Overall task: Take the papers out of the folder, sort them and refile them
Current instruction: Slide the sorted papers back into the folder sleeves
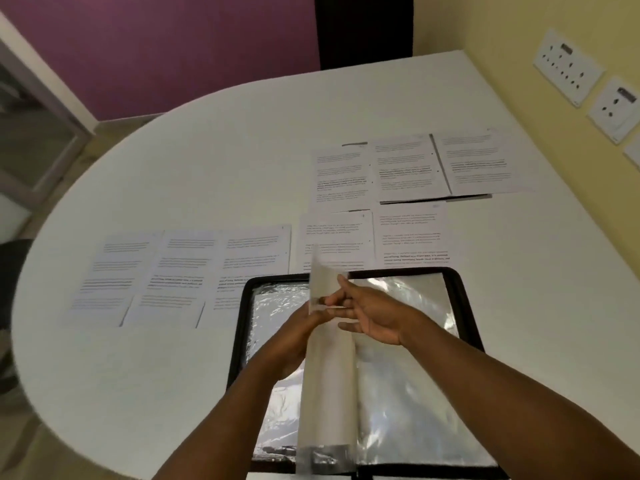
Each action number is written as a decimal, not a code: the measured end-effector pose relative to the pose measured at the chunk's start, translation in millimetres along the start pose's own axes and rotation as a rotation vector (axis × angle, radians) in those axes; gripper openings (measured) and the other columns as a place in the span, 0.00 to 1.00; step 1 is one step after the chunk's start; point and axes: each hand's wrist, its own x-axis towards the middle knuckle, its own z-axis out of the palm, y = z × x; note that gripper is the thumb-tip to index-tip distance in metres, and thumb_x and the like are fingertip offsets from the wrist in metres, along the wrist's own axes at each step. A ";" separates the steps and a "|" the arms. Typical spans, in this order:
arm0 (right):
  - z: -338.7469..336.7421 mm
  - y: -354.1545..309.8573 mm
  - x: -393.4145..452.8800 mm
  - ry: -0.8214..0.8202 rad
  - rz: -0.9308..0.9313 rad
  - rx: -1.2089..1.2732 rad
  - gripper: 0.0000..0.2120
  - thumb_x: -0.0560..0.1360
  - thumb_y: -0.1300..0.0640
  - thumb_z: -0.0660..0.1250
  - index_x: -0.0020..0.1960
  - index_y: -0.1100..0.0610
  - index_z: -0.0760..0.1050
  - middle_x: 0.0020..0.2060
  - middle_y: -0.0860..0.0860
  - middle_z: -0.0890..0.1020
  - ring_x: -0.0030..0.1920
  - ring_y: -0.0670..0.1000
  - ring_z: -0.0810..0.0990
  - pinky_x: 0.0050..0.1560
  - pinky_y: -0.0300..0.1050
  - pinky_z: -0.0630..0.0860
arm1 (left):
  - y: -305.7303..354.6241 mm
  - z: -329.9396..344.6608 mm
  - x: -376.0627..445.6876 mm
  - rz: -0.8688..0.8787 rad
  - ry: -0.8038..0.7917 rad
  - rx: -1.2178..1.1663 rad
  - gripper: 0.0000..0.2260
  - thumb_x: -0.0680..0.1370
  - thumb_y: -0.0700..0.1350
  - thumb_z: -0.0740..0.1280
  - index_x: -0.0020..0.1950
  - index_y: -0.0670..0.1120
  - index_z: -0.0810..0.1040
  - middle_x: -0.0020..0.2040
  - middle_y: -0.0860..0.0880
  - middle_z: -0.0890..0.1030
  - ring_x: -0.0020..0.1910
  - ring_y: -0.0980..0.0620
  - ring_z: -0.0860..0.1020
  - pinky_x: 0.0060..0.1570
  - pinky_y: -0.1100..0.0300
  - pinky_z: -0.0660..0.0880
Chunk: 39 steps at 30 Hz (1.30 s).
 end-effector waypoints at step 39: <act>-23.0 5.1 91.8 0.725 -0.321 -1.029 0.20 0.76 0.50 0.67 0.65 0.57 0.74 0.60 0.52 0.78 0.63 0.54 0.73 0.63 0.47 0.71 | 5.4 -95.9 107.4 0.096 0.487 0.979 0.22 0.77 0.50 0.67 0.69 0.44 0.71 0.64 0.44 0.76 0.63 0.46 0.74 0.62 0.54 0.71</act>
